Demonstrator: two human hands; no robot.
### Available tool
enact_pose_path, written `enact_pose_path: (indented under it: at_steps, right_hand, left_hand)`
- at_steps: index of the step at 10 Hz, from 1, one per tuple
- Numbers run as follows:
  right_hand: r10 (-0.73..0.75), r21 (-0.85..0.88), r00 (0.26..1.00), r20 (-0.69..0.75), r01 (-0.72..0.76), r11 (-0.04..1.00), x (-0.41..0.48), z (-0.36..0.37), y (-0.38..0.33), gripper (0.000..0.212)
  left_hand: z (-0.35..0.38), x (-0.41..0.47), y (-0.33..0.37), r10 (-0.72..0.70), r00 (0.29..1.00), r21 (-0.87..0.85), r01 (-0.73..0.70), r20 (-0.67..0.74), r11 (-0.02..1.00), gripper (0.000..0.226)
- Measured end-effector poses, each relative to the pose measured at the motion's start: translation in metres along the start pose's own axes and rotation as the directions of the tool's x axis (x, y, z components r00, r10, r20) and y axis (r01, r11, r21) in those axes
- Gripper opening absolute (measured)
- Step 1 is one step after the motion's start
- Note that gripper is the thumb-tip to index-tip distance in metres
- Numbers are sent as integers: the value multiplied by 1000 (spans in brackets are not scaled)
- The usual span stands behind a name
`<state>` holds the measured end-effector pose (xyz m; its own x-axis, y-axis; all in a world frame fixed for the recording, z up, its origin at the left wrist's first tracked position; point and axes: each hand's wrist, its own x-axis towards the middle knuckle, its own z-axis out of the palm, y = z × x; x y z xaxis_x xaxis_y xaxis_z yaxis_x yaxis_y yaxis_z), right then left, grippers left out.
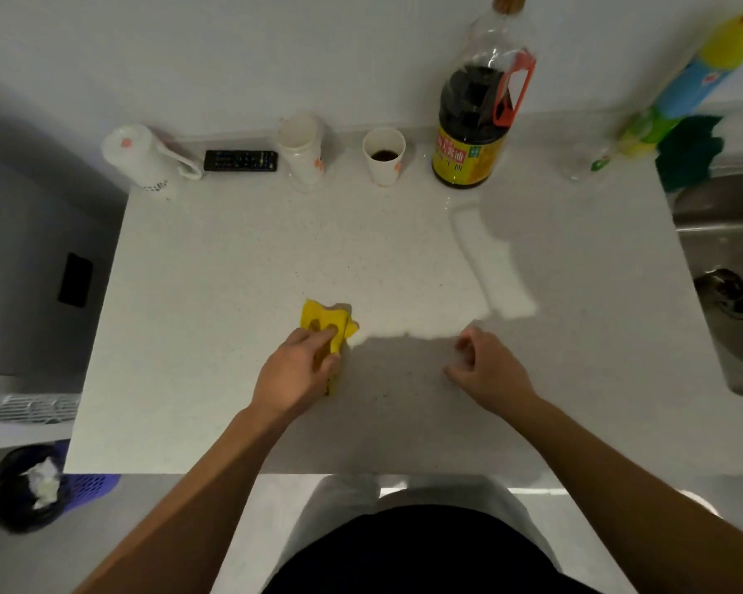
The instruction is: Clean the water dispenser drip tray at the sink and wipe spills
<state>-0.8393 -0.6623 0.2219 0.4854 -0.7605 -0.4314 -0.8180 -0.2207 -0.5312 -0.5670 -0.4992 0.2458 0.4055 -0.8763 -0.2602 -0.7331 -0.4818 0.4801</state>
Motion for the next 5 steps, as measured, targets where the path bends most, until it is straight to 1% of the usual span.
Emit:
enact_pose_path:
  at_steps: [1,2,3,4,5]
  right_hand:
    - [28,-47,999,-32,-30,998,-6,5,-5,35]
    - [52,-37,997,-51,-54,998,-8,3,-9,36]
    - [72,-57,997,19,-71,996,-12,-5,-16,35]
    - [47,-5,997,56,-47,999,-13,-27,-25,32]
    - [-17,54,1000,5,17,998,-33,-66,-33,24]
  left_hand:
    - [4,-1,-2,64,997,44,-63,-31,997,46]
    - [0,0,-4,100,993,-1,-100,-57,995,46]
    - [-9,-2,-6,155,987,-90,-158,-42,983,46]
    - [-23,-10,-15,189,981,-148,-194,-47,970,47]
    - [-37,-50,-30,125,991,-254,-134,-50,958,35]
